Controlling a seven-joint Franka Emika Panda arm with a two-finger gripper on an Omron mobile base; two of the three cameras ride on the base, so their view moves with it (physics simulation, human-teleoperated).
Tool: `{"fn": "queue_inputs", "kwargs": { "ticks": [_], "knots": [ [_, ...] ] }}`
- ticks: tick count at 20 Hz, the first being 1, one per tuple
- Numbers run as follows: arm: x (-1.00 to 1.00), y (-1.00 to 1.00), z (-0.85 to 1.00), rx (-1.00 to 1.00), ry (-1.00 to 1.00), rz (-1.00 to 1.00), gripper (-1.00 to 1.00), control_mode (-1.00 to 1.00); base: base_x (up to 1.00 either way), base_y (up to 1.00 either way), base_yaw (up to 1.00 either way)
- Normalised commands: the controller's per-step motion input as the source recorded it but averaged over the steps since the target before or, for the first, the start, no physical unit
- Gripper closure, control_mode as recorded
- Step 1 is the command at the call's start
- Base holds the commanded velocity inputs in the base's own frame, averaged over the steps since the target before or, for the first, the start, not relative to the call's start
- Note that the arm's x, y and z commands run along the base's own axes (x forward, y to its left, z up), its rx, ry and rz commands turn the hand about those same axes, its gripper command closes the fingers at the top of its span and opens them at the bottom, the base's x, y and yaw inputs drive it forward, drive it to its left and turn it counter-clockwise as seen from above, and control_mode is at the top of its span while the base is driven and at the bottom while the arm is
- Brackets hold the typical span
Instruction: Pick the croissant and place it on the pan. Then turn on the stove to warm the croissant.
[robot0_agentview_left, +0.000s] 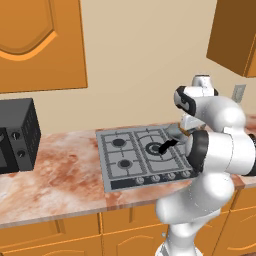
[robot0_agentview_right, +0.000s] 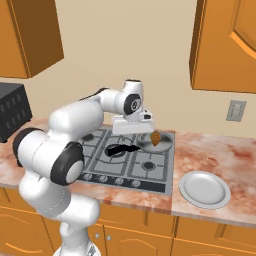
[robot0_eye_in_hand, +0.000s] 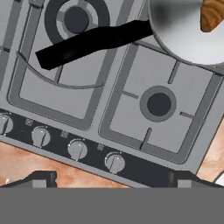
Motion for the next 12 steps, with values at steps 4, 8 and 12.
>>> {"fn": "queue_inputs", "kwargs": {
  "ticks": [4,8,12],
  "knots": [
    [0.0,0.0,-0.03,0.0,0.27,0.0,-1.0,-1.0,0.0,0.0,0.0],
    [0.0,0.0,-0.1,0.0,0.19,0.0,-1.0,-1.0,0.0,0.0,0.0],
    [0.0,0.0,0.0,0.03,0.07,-0.02,-1.0,-1.0,0.0,0.0,0.0]
  ]
}}
